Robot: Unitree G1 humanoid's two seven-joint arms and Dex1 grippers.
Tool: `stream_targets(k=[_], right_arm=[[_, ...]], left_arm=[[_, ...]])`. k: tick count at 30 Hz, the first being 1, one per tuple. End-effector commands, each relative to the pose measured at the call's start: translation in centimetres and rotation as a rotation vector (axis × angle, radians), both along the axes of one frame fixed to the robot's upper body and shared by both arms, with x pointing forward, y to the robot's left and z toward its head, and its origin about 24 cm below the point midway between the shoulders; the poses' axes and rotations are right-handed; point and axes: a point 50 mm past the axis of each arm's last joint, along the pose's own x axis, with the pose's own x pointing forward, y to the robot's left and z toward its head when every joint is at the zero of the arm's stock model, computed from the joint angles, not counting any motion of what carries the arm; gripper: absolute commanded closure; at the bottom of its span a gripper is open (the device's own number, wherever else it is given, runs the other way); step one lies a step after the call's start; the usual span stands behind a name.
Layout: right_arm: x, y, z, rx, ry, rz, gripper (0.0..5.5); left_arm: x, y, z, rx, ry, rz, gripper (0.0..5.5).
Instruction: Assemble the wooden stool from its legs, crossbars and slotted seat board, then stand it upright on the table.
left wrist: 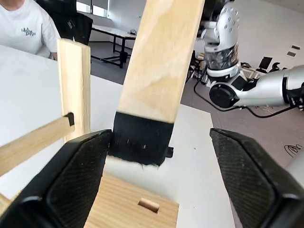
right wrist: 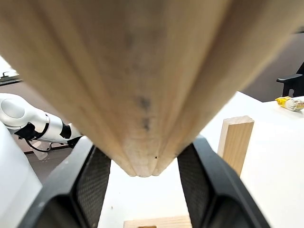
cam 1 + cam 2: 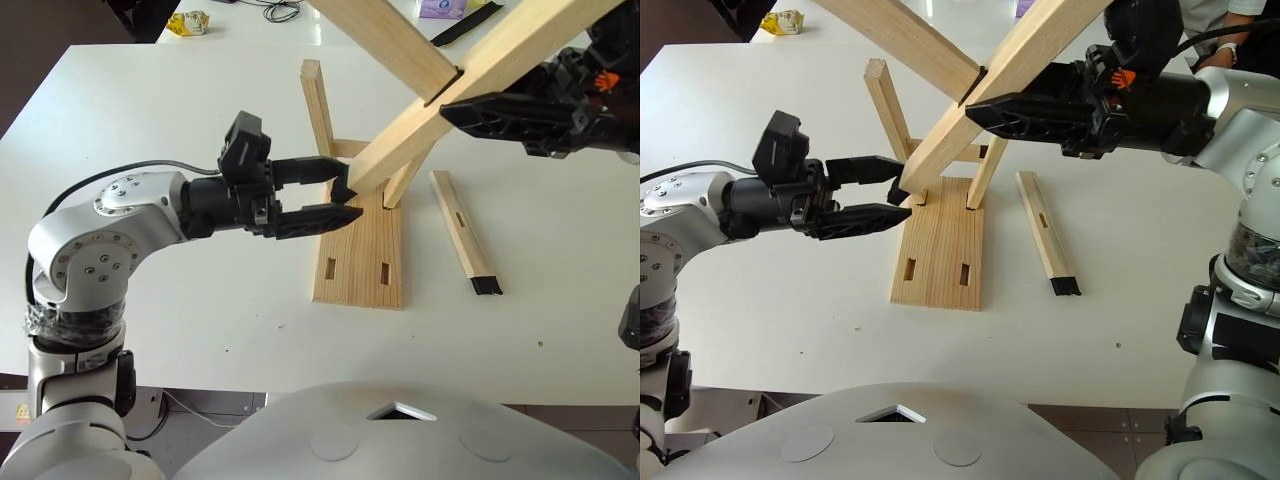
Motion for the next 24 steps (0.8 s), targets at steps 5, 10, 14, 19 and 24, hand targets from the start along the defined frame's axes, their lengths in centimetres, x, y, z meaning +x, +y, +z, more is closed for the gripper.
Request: stream_targets(k=[5,10,14,19,24], right_arm=[[-1.7,-1.7,-1.3,-0.188,-0.070,-0.090,3.50],[-3.4,-0.9,-5.0,-0.311,-0.063,-0.056,3.50],[-3.8,-0.5,-7.5,-0.380,-0.063,-0.063,3.50],[-4.0,-0.7,-9.3,-0.437,-0.080,-0.063,3.50],[-4.0,-0.9,-9.8,-0.436,-0.072,-0.062,3.50]], left_arm=[[-1.5,3.3,-0.9,0.126,-0.037,0.018,1.69],[-0.2,5.1,-0.2,0.106,-0.105,0.166,1.69],[0.2,5.0,0.0,0.097,-0.124,0.175,1.69],[0.1,4.8,0.1,0.088,-0.125,0.163,1.69],[0.2,5.1,0.2,0.092,-0.127,0.170,1.69]])
